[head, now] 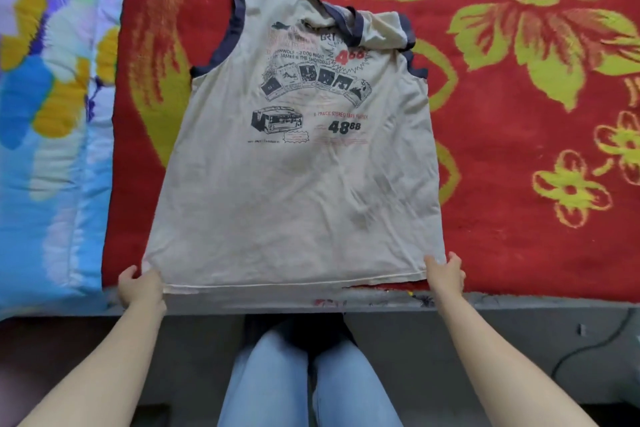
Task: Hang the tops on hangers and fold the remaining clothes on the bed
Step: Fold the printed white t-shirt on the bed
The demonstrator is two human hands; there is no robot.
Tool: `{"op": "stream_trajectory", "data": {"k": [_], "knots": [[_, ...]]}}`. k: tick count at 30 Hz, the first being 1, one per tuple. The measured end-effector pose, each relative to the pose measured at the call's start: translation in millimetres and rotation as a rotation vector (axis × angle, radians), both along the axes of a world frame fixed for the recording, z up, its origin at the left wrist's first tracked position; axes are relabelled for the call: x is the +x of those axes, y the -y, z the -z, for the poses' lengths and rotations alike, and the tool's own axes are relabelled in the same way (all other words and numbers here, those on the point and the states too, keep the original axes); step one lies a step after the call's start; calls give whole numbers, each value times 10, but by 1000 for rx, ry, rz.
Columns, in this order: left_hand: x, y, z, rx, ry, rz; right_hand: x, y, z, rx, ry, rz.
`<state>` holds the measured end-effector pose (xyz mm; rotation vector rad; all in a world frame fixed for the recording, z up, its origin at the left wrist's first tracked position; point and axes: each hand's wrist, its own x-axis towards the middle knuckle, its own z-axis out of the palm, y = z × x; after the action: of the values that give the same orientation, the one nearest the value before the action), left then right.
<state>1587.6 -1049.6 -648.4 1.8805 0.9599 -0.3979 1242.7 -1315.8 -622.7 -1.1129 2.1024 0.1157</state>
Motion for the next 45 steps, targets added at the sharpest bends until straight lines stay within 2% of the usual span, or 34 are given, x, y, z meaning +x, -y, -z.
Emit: {"op": "stream_trajectory", "data": {"k": [2,7,11,15,17,22,25,31,37,41,45], "knots": [[0,22,65,16,-40,45,38,38,51,-15,-13,30],[-110,-29,-37,229,-18,183,-81,51,139,-68,-54,25],[-99,-107,-115,345,-27,191,-140,24,60,-126,-191,148],[-158,-151,-225,537,-232,366,-118,-44,-56,-1,-384,194],[-204,-60,-299,636,-225,462,-9,-10,-125,34,-385,197],[30,484,-391,640,-14,774,503,378,-265,-71,-248,-39],[343,1009,-401,583,97,836,995,753,-346,-144,-151,-154],[890,1924,-378,506,267,967,1775,1282,-238,-210,-84,-449],[1204,2571,-331,496,361,1140,2216,1768,-161,-268,-110,-710],[1491,3022,-290,505,423,1336,2430,2234,-75,-364,-217,-889],[1721,3366,-239,532,411,1420,2540,2513,33,-408,-296,-1057]]}}
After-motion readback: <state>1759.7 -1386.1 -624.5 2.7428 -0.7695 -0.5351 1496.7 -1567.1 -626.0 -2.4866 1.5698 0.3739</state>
